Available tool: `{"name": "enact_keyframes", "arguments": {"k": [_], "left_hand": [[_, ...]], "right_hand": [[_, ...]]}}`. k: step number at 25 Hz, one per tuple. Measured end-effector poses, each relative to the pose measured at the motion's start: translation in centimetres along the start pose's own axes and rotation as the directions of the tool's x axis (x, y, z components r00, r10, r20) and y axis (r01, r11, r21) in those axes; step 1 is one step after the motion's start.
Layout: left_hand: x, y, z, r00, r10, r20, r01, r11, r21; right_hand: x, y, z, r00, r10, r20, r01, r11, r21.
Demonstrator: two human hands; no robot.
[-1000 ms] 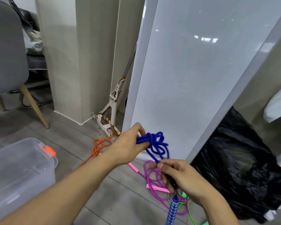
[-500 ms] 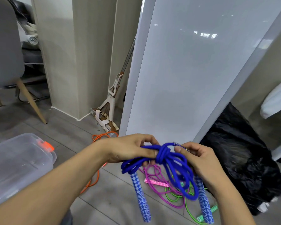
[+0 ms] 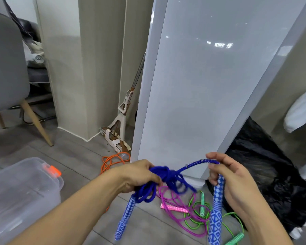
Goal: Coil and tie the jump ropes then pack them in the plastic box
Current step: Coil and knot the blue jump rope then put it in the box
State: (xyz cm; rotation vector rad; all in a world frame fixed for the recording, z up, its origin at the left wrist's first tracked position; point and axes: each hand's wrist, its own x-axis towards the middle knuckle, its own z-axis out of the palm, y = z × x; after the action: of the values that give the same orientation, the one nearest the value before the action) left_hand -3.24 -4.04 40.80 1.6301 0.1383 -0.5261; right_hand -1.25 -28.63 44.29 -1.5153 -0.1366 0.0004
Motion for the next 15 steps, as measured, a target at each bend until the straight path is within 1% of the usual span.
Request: {"name": "enact_keyframes", "arguments": {"k": [1, 2, 3, 5, 6, 7, 8, 9, 11, 12, 13, 14, 15], "left_hand": [[0.4, -0.2, -0.2, 0.994, -0.014, -0.109, 0.009, 0.999, -0.048], [0.8, -0.3, -0.3, 0.985, -0.031, -0.170, 0.010, 0.992, -0.125], [1.0, -0.2, -0.4, 0.980, -0.046, -0.195, 0.005, 0.979, -0.205], [0.8, 0.0, -0.2, 0.979, -0.071, -0.191, 0.007, 0.949, -0.315], [0.7, 0.1, -0.1, 0.979, -0.081, -0.187, 0.012, 0.939, -0.345], [0.6, 0.1, -0.2, 0.978, -0.086, -0.188, 0.011, 0.930, -0.369], [0.6, 0.2, -0.2, 0.978, -0.089, -0.187, 0.008, 0.919, -0.393], [0.5, 0.2, -0.2, 0.980, -0.092, -0.177, 0.009, 0.908, -0.420], [0.4, 0.5, 0.0, 0.986, -0.087, -0.144, 0.010, 0.887, -0.463], [0.3, 0.7, 0.1, 0.988, -0.076, -0.135, 0.003, 0.881, -0.472], [0.2, 0.9, 0.3, 0.990, -0.062, -0.130, -0.008, 0.879, -0.476], [0.0, 1.0, 0.5, 0.990, -0.044, -0.131, -0.024, 0.879, -0.477], [-0.1, 1.1, 0.7, 0.990, -0.024, -0.136, -0.044, 0.880, -0.474]], "right_hand": [[0.1, 0.0, 0.1, 1.000, 0.018, 0.012, -0.018, 1.000, 0.020], [0.0, 0.0, 0.3, 1.000, 0.023, 0.011, -0.024, 0.999, 0.029], [0.1, -0.1, 0.7, 1.000, 0.018, 0.006, -0.019, 0.997, 0.076], [-0.2, -0.1, 1.9, 0.999, 0.029, 0.014, -0.031, 0.978, 0.208], [-0.5, 0.0, 2.6, 0.999, 0.023, 0.030, -0.030, 0.973, 0.230], [-0.7, 0.1, 3.2, 0.999, 0.004, 0.045, -0.013, 0.979, 0.204], [-0.9, 0.2, 3.6, 0.999, -0.014, 0.037, 0.009, 0.989, 0.149], [-0.9, 0.3, 3.9, 0.999, -0.040, 0.001, 0.040, 0.995, 0.094], [-0.7, 0.2, 3.8, 0.978, -0.137, -0.157, 0.128, 0.989, -0.067], [-0.6, 0.0, 3.7, 0.948, -0.216, -0.235, 0.165, 0.962, -0.220], [-0.6, 0.0, 3.4, 0.910, -0.303, -0.284, 0.182, 0.905, -0.384], [-0.7, -0.1, 3.4, 0.878, -0.370, -0.305, 0.184, 0.848, -0.498], [-0.8, 0.0, 3.3, 0.859, -0.405, -0.313, 0.189, 0.819, -0.542]]}}
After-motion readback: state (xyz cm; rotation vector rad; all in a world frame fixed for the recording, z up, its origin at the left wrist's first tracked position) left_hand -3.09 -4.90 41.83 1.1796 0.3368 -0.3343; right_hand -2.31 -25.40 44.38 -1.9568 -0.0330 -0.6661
